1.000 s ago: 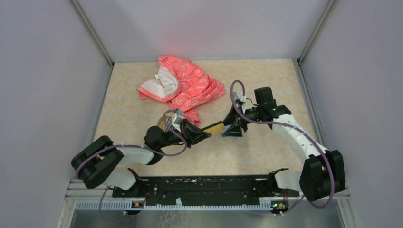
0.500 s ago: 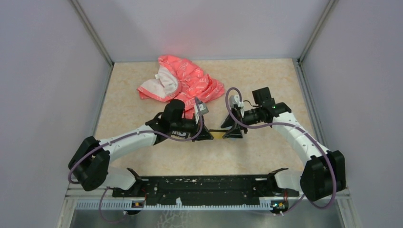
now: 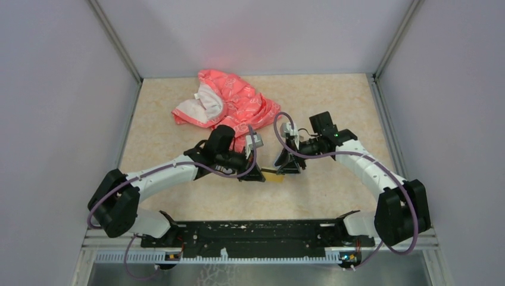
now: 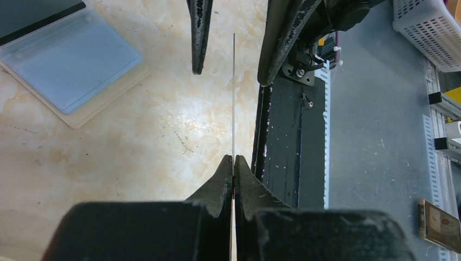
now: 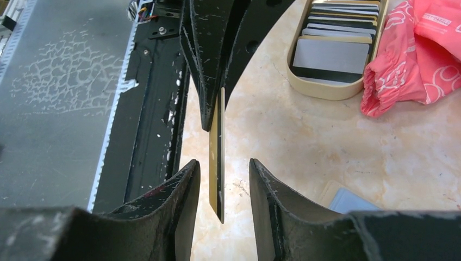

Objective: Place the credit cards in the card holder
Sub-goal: Insert the credit card into the card holder.

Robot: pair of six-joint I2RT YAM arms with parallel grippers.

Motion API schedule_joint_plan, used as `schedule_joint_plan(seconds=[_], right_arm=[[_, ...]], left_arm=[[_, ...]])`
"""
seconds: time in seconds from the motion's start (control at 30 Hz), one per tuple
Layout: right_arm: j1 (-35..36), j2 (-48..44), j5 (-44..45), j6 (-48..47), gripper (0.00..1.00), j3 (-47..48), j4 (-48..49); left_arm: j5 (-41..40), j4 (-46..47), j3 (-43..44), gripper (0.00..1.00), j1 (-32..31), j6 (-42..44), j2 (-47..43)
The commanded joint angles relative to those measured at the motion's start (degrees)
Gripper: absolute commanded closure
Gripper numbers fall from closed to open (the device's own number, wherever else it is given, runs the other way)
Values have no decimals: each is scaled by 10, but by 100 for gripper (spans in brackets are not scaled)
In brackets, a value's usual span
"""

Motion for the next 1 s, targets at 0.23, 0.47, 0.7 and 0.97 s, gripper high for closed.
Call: schedule_joint_plan(seconds=[0.23, 0.47, 0.7, 0.97], right_arm=[[28, 17, -3, 16, 92, 3, 23], [26, 14, -36, 34, 100, 35, 5], [-53, -49, -123, 273, 100, -27, 221], [-86, -93, -64, 661, 100, -146, 646]], left_arm=[[10, 0, 26, 100, 0, 14, -8], [-21, 94, -36, 79, 2, -34, -60], [-126, 383, -245, 26, 5, -149, -200], [-192, 738, -373, 11, -27, -200, -162]])
